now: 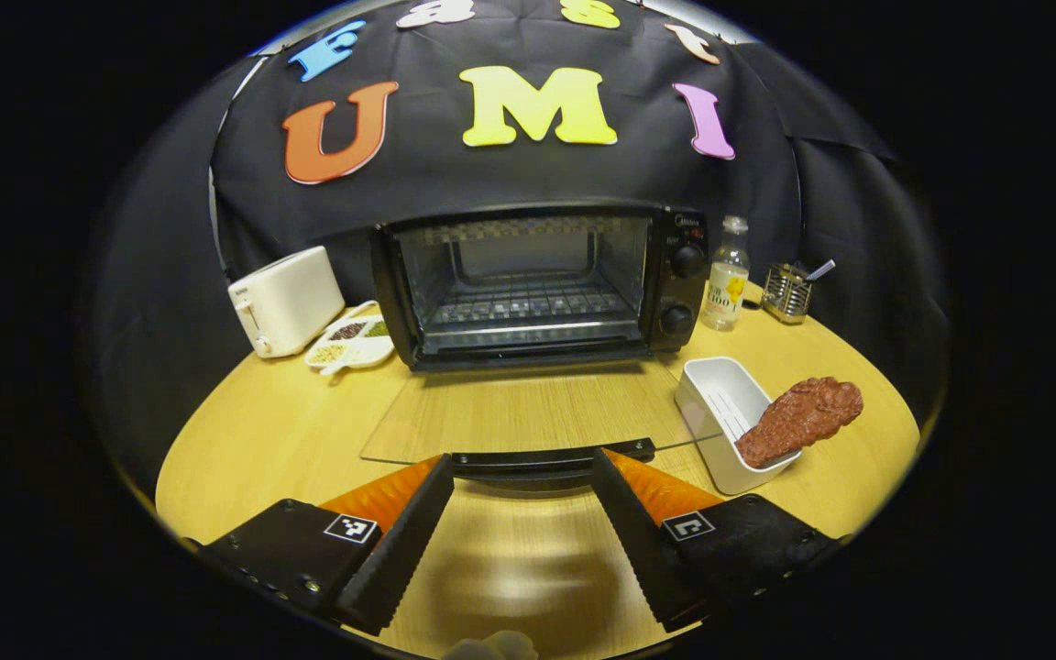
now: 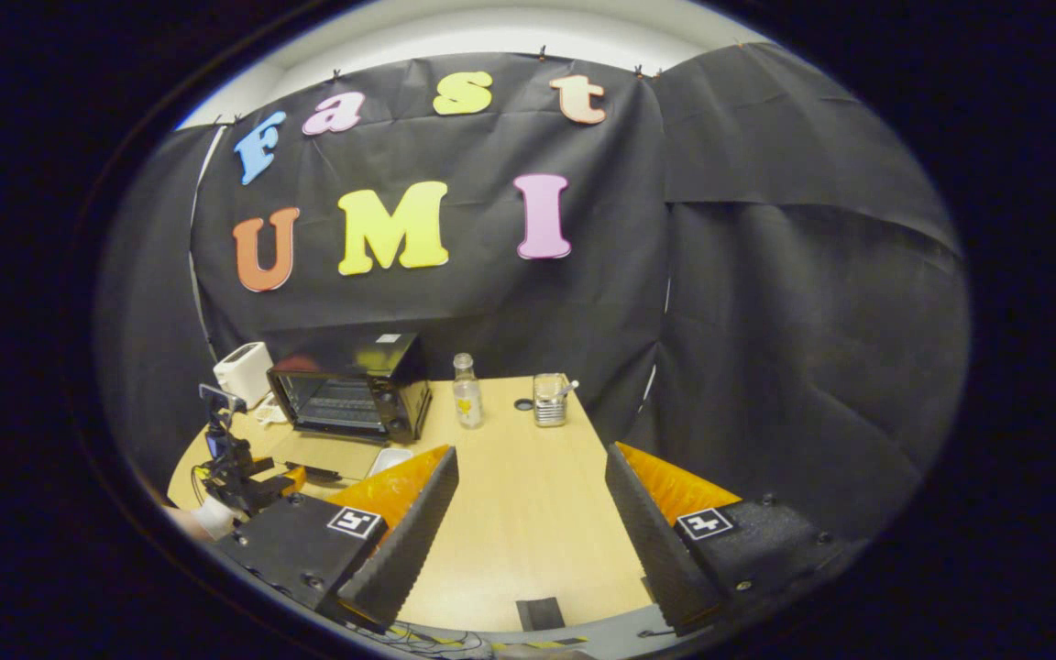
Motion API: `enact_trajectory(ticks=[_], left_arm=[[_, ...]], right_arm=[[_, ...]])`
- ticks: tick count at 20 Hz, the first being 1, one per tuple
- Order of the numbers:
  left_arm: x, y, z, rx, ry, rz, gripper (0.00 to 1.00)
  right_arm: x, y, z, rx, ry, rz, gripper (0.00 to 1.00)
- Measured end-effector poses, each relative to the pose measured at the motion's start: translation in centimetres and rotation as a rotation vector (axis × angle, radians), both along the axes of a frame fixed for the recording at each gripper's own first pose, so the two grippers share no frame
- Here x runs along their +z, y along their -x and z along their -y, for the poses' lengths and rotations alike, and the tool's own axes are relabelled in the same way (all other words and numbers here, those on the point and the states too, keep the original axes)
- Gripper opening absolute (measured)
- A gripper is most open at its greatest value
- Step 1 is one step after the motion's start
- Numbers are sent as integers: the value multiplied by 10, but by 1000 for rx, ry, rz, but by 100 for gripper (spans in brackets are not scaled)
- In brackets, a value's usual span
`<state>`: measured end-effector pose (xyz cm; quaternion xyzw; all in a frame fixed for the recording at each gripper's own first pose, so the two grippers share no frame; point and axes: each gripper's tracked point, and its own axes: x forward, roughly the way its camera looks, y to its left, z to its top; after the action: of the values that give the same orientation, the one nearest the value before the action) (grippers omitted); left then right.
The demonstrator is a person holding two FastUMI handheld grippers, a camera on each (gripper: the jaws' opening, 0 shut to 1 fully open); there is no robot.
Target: Open the electric oven with the left hand, put the food in, and close the electric oven.
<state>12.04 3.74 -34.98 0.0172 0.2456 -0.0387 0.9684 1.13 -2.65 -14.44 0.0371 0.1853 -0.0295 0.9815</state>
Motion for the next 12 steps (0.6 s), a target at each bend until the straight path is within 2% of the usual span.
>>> enact_trajectory(ticks=[4, 8, 12], left_arm=[[60, 30, -21, 32, -28, 90, 97], [108, 62, -25, 65, 9, 129, 97], [151, 90, -31, 112, -6, 156, 97]], right_arm=[[-53, -37, -31, 102, -78, -92, 100], [-111, -78, -78, 230, -173, -213, 96], [-164, -118, -128, 361, -306, -359, 94]])
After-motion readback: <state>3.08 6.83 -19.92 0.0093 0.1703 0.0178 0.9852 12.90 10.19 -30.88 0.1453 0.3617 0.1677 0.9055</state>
